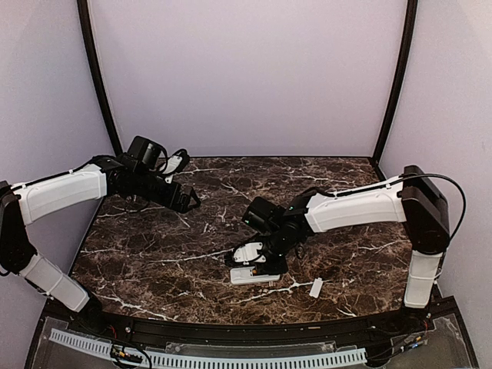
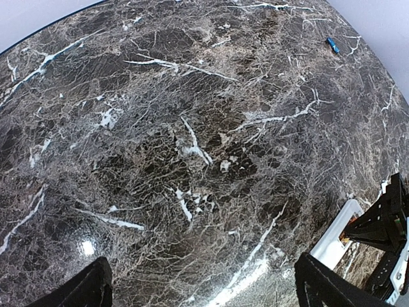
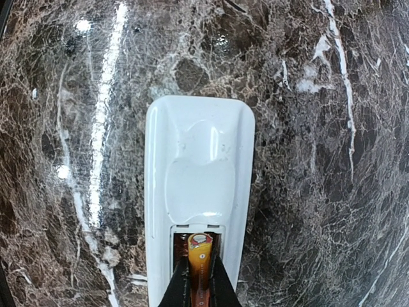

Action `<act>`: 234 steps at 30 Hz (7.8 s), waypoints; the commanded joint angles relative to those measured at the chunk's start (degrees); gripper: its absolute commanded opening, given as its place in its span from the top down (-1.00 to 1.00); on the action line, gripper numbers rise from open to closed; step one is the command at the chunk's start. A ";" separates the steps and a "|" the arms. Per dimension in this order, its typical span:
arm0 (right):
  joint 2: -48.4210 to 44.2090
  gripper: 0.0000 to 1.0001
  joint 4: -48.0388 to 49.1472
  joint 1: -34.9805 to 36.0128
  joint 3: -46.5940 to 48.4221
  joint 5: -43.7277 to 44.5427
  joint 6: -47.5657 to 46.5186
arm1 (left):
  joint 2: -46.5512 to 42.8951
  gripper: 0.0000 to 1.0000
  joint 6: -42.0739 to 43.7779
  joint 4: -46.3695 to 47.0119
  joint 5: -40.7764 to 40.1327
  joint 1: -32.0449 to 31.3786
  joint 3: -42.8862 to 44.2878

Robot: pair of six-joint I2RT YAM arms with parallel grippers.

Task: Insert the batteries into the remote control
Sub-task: Place the battery in the battery compartment, then load the battery into the battery compartment, then pick up the battery at the center of the board, then pass from the right arm to the left

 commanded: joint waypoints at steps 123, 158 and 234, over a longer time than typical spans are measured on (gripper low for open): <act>12.86 0.07 -10.43 -50.24 19.52 14.36 54.77 | -1.55 -0.98 0.73 -1.25 2.12 0.41 -0.15; -3.84 1.00 -4.11 -45.17 6.86 6.39 53.69 | -4.37 -0.98 0.45 1.08 0.92 0.41 -1.24; -42.08 1.00 44.23 -5.03 -15.46 -4.99 64.06 | 2.93 0.68 -11.18 67.71 -3.41 -30.99 -3.94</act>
